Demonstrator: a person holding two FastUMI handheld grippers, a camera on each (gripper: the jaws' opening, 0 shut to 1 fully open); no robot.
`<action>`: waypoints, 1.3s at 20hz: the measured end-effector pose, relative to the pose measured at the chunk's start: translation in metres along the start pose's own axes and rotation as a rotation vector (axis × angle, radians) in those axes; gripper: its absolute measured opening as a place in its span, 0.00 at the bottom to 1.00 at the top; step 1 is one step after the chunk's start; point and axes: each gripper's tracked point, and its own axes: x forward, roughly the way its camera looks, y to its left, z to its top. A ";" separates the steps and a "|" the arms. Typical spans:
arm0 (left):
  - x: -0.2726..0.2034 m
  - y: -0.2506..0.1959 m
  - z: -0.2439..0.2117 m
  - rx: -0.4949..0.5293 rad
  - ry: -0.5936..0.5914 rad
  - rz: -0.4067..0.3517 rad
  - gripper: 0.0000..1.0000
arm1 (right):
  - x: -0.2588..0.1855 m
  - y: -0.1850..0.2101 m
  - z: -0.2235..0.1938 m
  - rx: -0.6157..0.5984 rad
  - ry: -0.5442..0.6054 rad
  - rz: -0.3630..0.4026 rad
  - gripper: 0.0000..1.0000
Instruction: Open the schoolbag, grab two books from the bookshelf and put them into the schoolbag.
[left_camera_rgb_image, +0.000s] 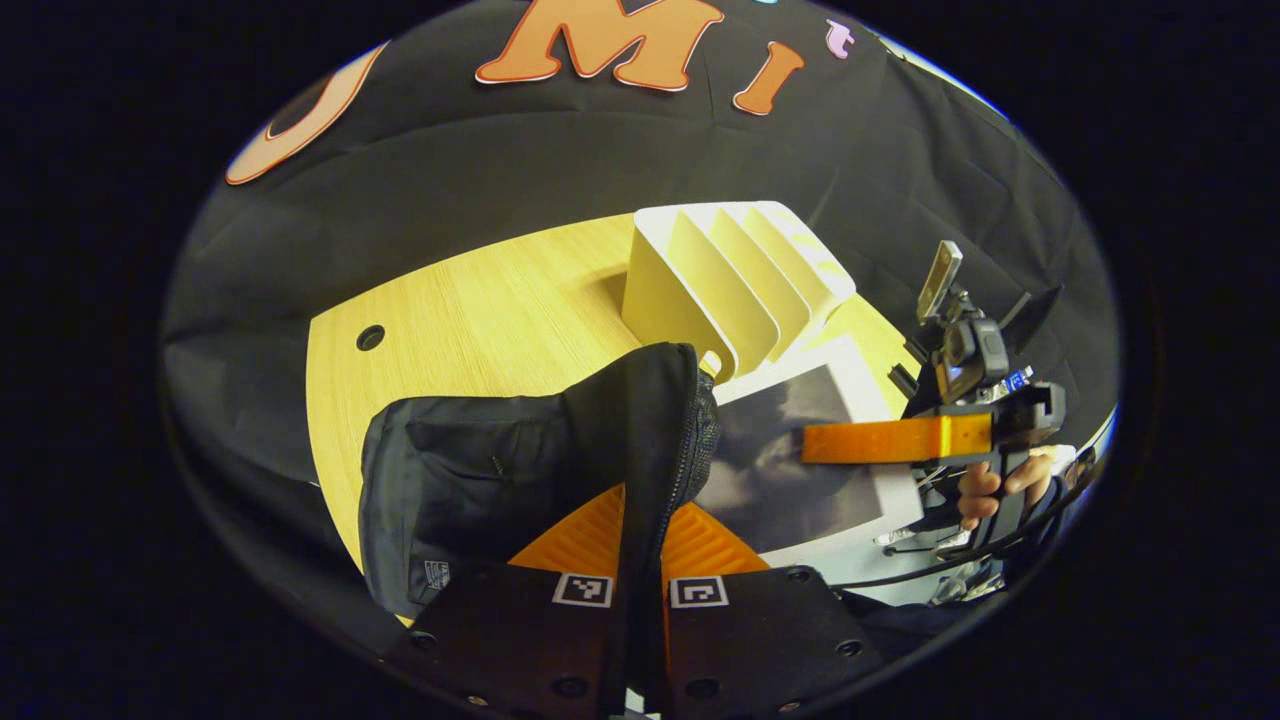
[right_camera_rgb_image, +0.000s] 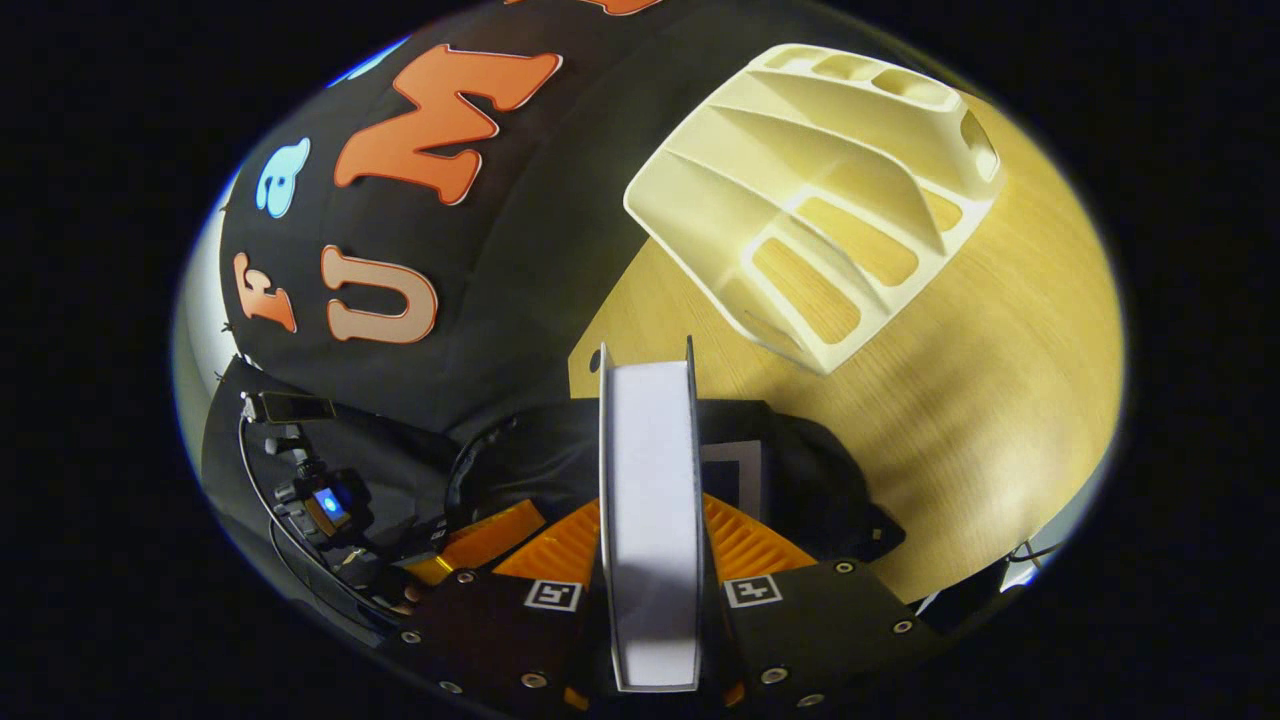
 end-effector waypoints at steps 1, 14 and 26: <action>0.000 0.001 0.000 -0.001 -0.005 0.004 0.07 | 0.012 0.001 -0.004 0.009 0.002 0.008 0.37; 0.012 -0.029 0.011 0.063 -0.013 0.011 0.07 | 0.079 0.003 -0.041 0.119 -0.014 0.129 0.37; 0.019 -0.030 0.003 0.031 -0.007 0.006 0.07 | 0.106 -0.021 -0.072 0.037 0.170 -0.058 0.66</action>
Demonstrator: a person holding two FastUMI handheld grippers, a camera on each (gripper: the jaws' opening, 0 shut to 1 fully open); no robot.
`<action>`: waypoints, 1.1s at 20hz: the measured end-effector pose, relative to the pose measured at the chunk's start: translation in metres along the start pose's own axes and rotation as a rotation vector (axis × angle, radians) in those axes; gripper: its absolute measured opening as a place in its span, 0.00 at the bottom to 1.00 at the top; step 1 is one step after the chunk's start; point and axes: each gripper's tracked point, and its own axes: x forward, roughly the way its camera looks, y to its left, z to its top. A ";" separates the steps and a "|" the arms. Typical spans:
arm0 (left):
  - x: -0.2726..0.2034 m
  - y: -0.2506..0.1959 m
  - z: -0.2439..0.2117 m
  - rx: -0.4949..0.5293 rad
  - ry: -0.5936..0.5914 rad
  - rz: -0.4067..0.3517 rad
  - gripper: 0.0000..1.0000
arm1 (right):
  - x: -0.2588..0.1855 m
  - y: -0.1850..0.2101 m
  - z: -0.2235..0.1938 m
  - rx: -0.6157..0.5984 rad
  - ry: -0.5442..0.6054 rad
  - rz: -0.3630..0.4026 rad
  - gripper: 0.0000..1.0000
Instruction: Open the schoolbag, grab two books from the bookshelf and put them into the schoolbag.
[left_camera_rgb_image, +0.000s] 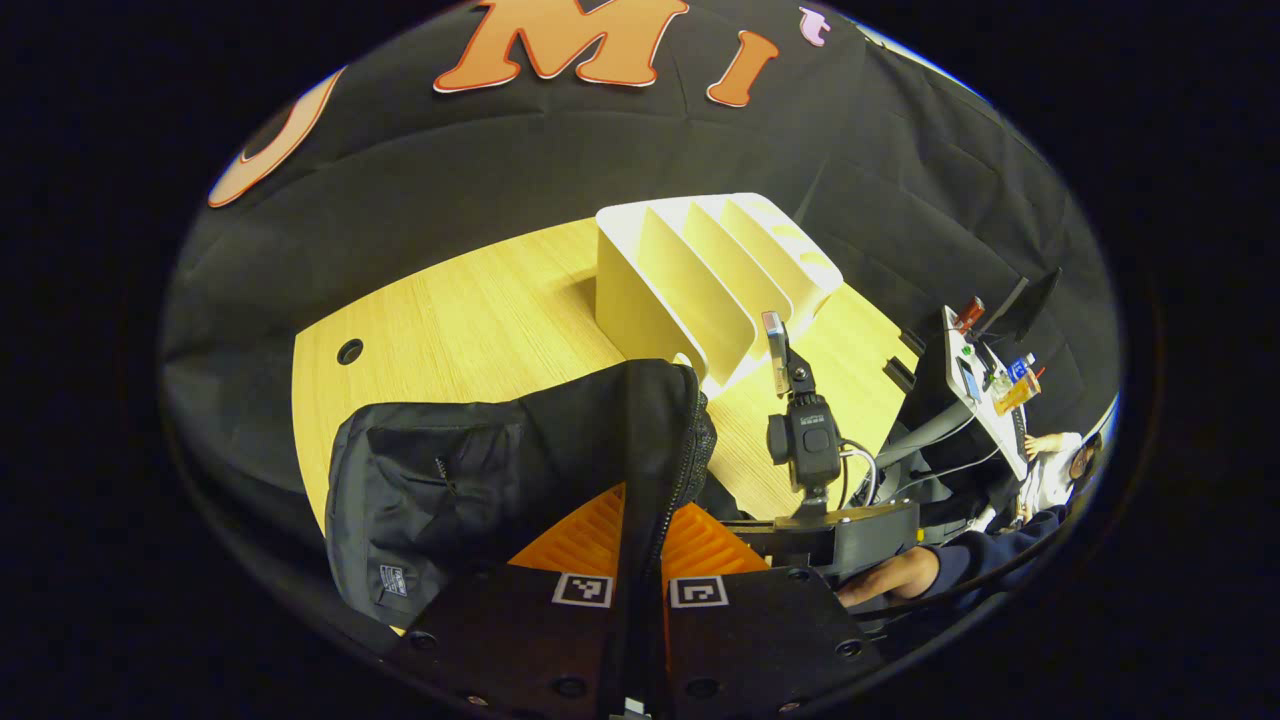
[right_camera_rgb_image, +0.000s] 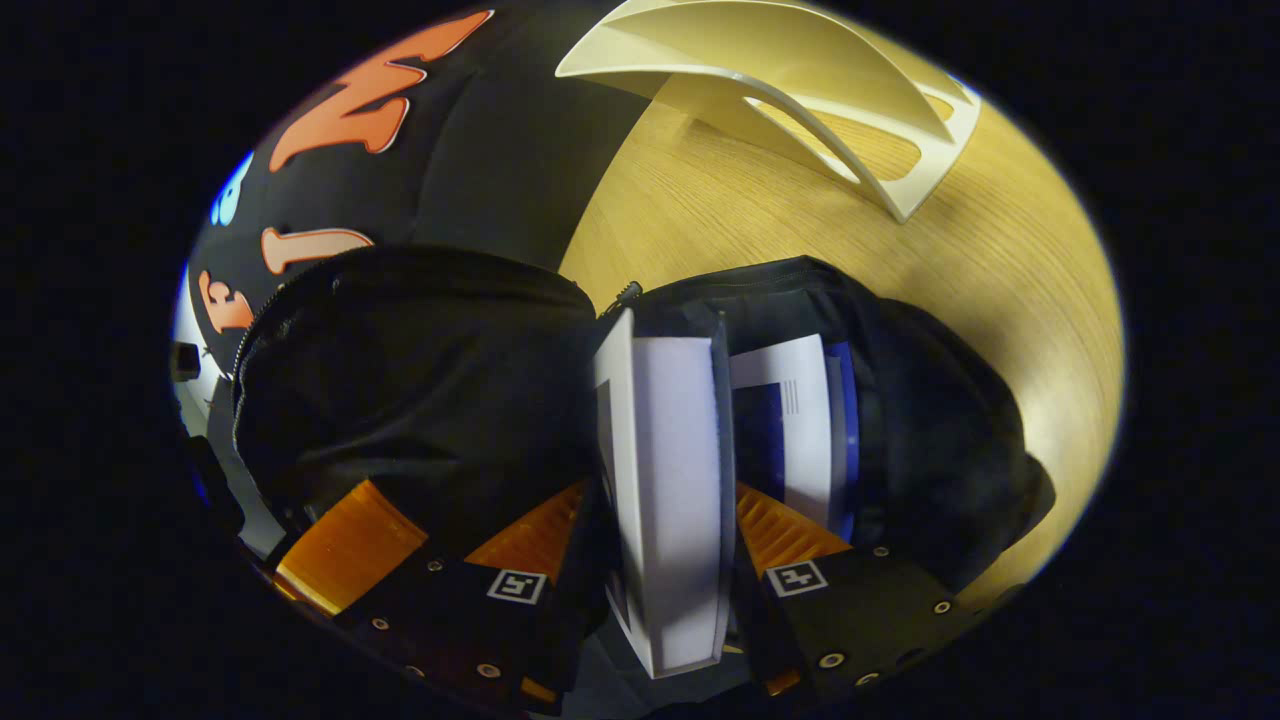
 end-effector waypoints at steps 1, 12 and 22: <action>0.001 0.001 -0.001 -0.003 -0.002 0.006 0.07 | -0.006 -0.009 0.003 -0.055 0.006 -0.049 0.68; 0.020 -0.024 -0.008 0.050 -0.049 -0.067 0.55 | -0.091 -0.039 0.073 -0.313 -0.174 -0.303 0.99; 0.015 -0.061 0.048 0.149 -0.244 -0.012 0.97 | -0.206 -0.023 0.172 -0.494 -0.524 -0.416 0.98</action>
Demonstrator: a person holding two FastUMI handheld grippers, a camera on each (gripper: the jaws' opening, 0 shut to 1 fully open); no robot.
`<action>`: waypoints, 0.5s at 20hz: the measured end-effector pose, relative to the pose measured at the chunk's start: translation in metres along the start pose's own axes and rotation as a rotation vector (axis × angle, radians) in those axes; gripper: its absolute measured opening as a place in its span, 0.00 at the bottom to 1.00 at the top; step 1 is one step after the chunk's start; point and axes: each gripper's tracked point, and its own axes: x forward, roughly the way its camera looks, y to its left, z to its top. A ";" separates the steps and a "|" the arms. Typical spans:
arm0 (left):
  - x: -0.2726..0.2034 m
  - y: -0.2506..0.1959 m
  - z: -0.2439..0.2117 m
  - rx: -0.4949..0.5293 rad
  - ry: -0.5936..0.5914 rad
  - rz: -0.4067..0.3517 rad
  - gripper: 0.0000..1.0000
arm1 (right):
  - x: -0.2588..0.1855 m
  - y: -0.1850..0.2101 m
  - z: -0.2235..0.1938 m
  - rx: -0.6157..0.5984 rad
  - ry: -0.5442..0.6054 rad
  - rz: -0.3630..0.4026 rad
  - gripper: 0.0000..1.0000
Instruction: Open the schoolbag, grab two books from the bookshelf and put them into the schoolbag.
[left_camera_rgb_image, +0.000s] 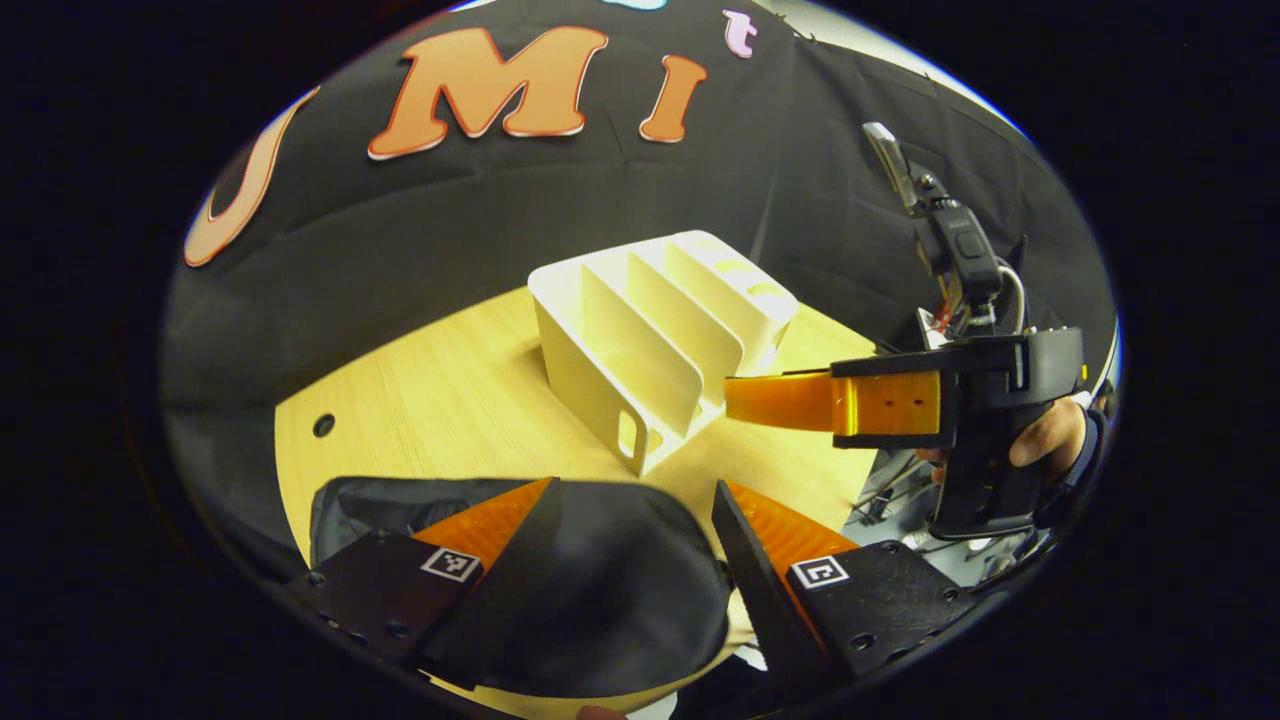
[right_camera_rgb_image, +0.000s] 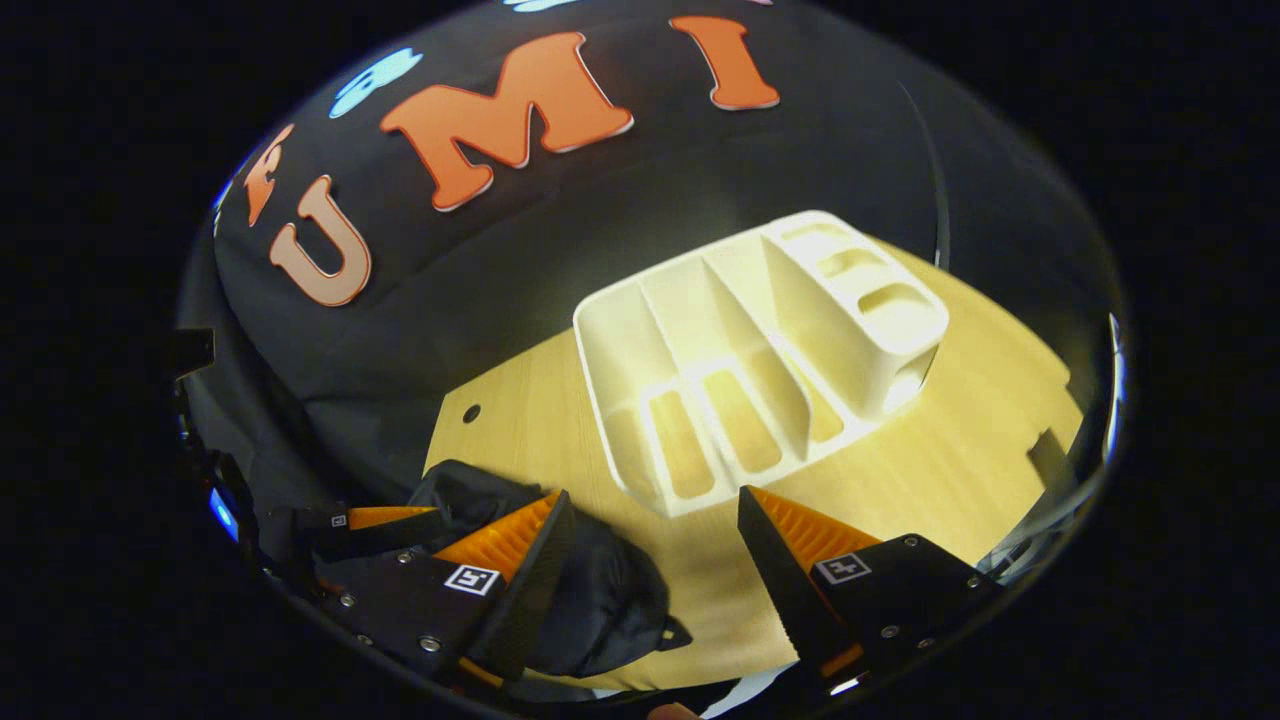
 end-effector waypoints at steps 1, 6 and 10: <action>0.000 -0.002 0.011 0.006 -0.036 0.022 0.97 | -0.007 -0.005 0.017 -0.047 -0.039 -0.003 0.98; 0.002 -0.008 0.068 -0.036 -0.163 0.186 0.98 | -0.035 -0.032 0.080 -0.219 -0.203 0.033 0.98; 0.000 -0.034 0.115 -0.032 -0.258 0.293 0.98 | -0.057 -0.047 0.113 -0.324 -0.279 0.051 0.98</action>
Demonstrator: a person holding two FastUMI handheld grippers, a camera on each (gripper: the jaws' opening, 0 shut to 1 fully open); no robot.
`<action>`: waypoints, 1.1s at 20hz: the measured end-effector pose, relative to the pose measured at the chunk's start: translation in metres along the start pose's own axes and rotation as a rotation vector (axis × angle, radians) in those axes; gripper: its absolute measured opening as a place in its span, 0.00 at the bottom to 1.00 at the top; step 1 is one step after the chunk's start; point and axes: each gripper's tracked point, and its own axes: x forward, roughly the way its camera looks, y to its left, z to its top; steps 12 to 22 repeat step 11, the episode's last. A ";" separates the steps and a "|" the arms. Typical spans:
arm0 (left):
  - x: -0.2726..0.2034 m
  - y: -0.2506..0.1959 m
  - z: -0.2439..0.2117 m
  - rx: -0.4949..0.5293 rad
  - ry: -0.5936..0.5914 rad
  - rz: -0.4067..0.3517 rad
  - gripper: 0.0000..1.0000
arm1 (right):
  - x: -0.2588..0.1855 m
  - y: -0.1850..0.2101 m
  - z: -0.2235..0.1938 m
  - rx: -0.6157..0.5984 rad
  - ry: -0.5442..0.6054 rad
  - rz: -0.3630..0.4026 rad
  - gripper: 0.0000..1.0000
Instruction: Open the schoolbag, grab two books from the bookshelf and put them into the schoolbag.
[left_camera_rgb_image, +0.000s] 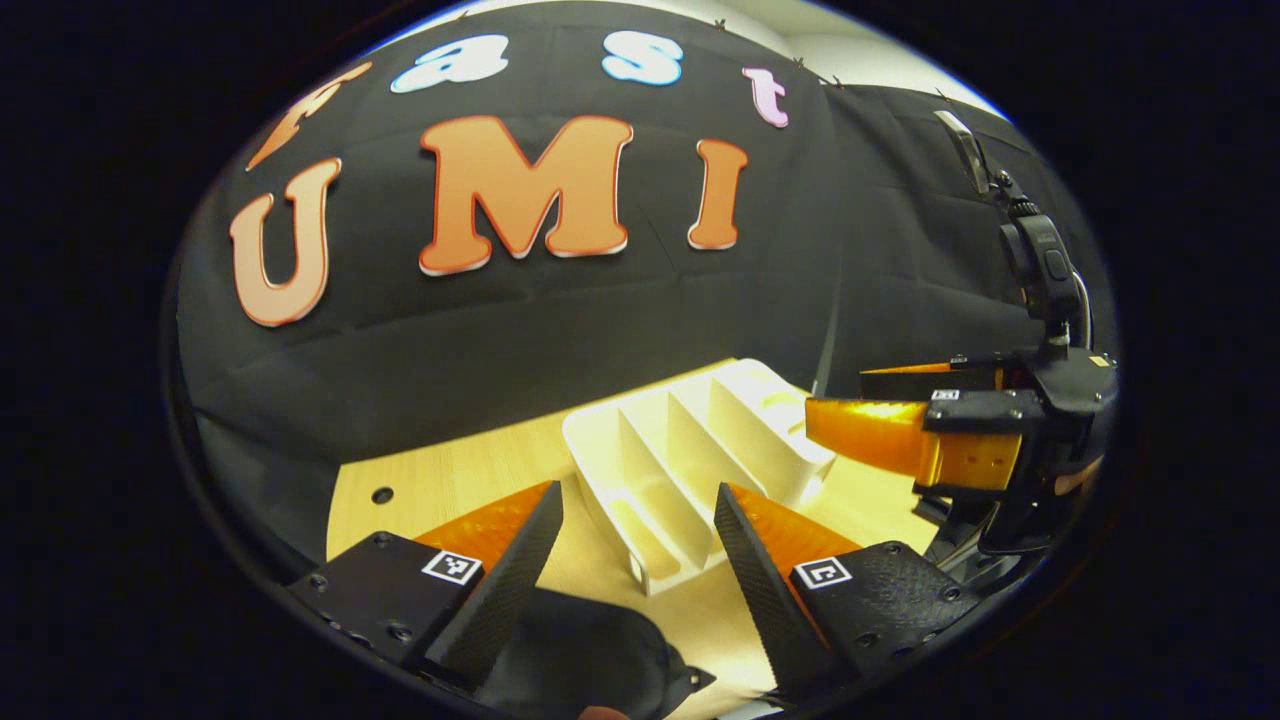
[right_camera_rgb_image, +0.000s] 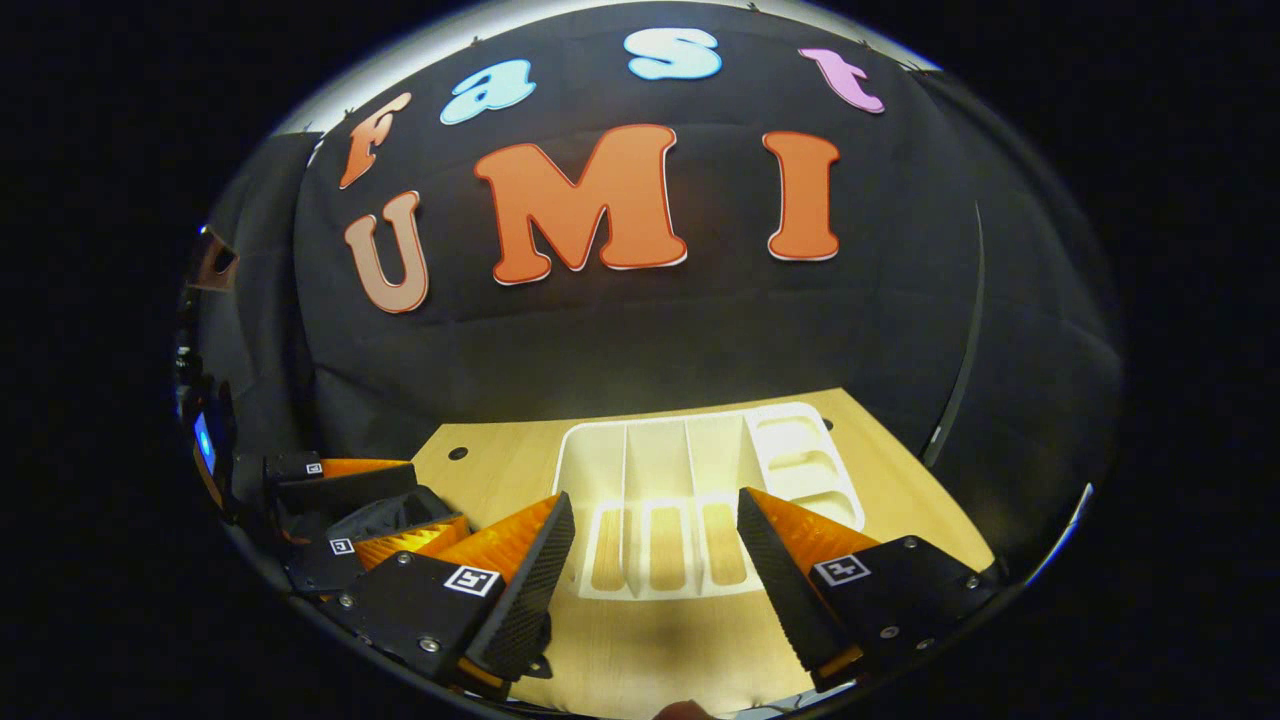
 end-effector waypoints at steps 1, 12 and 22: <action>-0.004 -0.009 0.009 0.003 -0.021 0.010 0.98 | -0.003 -0.006 0.005 -0.026 -0.011 0.004 0.98; -0.038 -0.032 0.077 -0.136 -0.270 0.291 0.96 | -0.042 -0.043 0.051 -0.145 -0.173 0.114 0.98; -0.038 -0.032 0.077 -0.136 -0.270 0.291 0.96 | -0.042 -0.043 0.051 -0.145 -0.173 0.114 0.98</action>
